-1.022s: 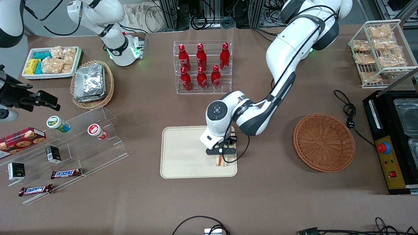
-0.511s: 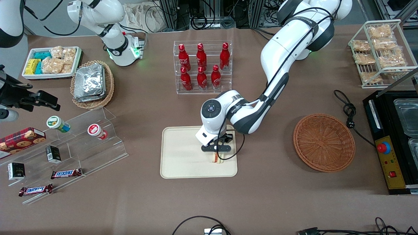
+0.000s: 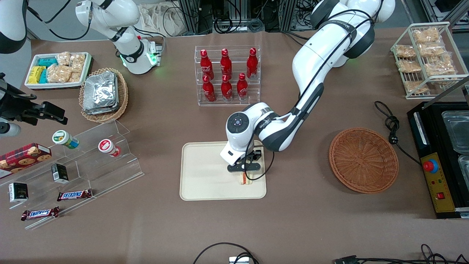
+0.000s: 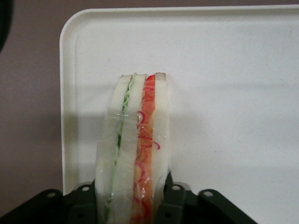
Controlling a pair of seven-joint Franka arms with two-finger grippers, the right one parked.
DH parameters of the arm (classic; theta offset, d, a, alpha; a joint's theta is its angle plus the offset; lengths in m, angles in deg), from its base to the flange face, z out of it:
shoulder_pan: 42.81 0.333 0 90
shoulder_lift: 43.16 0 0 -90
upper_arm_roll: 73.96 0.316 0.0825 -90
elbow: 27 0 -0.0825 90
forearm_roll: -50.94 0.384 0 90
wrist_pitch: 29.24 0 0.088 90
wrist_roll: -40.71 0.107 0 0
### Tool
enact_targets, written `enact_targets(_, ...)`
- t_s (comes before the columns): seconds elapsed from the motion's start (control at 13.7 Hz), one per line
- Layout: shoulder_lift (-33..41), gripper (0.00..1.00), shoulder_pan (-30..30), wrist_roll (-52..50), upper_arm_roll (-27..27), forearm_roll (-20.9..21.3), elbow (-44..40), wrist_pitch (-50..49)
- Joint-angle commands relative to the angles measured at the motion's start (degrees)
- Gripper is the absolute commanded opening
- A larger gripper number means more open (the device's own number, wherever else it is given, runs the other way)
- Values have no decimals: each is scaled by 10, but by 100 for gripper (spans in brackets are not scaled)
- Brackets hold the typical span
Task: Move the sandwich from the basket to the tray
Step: 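Lower the sandwich onto the tray and open the left gripper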
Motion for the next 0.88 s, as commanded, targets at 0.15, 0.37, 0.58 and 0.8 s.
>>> enact_targets(0.15, 7, 100, -6, -51, 5, 11, -13, 0)
enact_targets(0.37, 30, 100, -2, -53, 6, 9, -14, -14)
enact_targets(0.58, 67, 100, 5, -55, 7, 6, -14, -62)
enact_targets(0.8, 108, 100, 30, -54, 6, 1, -13, -97)
